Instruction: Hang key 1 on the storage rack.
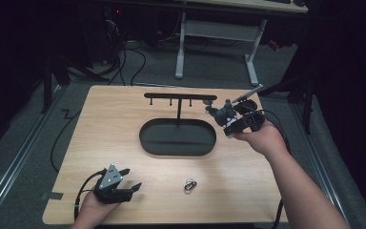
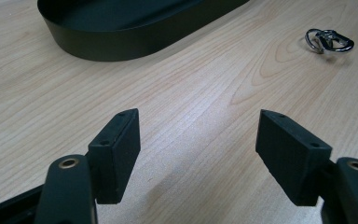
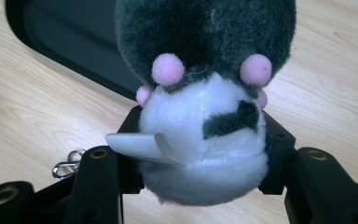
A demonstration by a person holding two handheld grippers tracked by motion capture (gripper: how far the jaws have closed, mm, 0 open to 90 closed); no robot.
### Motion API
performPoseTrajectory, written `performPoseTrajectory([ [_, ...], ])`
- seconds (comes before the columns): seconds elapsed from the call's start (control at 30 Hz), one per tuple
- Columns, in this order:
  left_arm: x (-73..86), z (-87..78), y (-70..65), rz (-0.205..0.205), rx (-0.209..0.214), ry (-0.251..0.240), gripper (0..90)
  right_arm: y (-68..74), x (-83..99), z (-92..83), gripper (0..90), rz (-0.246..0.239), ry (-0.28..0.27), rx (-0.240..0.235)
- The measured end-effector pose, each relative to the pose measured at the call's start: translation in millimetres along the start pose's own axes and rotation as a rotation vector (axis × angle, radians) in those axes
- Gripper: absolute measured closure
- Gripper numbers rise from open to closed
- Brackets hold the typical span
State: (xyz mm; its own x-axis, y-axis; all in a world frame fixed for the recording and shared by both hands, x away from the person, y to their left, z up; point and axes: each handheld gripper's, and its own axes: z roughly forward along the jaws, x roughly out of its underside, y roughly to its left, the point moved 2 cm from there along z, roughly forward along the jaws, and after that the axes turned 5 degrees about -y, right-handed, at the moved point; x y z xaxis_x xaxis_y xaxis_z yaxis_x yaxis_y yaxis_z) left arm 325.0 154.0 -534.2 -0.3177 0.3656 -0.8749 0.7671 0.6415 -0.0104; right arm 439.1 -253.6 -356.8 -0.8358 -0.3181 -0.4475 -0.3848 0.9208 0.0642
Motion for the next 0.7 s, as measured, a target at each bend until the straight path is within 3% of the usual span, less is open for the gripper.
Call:
performPoseTrajectory([
  [0.33, -0.1, 1.3, -2.0, 0.010, 0.005, 0.007, 31.5, 3.8, -8.5, -19.6, 48.0, 0.002, -0.065, -0.002],
  [0.7, 0.5, 0.8, -1.0, 0.004, 0.006, 0.006, 31.5, -1.8, -12.7, -5.6, 47.9, 0.025, -0.071, 0.035],
])
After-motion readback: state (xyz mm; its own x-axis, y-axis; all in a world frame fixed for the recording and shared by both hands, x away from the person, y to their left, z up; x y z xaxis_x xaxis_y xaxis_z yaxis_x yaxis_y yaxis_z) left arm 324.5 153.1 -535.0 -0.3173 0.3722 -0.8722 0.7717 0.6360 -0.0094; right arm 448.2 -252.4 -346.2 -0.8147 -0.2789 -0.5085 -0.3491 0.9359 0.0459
